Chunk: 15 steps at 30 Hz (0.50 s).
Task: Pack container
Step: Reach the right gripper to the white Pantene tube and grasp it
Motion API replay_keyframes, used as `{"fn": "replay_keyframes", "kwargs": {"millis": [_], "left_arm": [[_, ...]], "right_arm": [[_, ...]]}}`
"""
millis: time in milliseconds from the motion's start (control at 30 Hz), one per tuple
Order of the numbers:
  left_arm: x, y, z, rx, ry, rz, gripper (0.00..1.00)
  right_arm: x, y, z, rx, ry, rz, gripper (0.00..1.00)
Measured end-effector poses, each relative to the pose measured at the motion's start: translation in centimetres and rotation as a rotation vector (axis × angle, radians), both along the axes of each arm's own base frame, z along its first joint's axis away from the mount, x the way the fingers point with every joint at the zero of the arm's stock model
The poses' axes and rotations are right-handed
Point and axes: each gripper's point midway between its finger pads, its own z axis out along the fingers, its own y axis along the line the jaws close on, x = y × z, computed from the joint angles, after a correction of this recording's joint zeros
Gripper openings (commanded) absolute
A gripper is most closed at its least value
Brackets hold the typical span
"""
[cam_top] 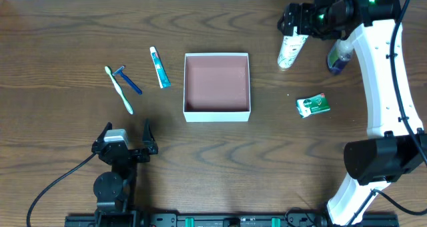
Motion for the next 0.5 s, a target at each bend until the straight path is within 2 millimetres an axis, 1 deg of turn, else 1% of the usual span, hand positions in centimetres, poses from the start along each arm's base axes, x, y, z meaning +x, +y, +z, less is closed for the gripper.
{"fn": "replay_keyframes", "kwargs": {"millis": [100,200,267,400,500], "left_arm": [[0.0,0.0,0.0,0.000,0.000,0.000,0.98],[0.0,0.0,0.0,0.000,0.000,0.000,0.98],[0.0,0.0,0.0,0.000,0.000,0.000,0.98],[0.0,0.0,0.0,0.000,0.000,0.000,0.98],[0.0,0.0,0.0,0.000,0.000,0.000,0.98]], "right_arm": [[0.1,-0.9,-0.3,-0.002,0.038,-0.151,0.93],[-0.4,-1.5,-0.9,-0.027,0.083,-0.318,0.93],[-0.5,-1.2,-1.0,-0.037,0.085,-0.397,0.93],[-0.7,0.1,-0.9,-0.050,0.069,-0.501,0.93],[-0.2,1.0,-0.4,-0.032,0.034,-0.547,0.92]]}}
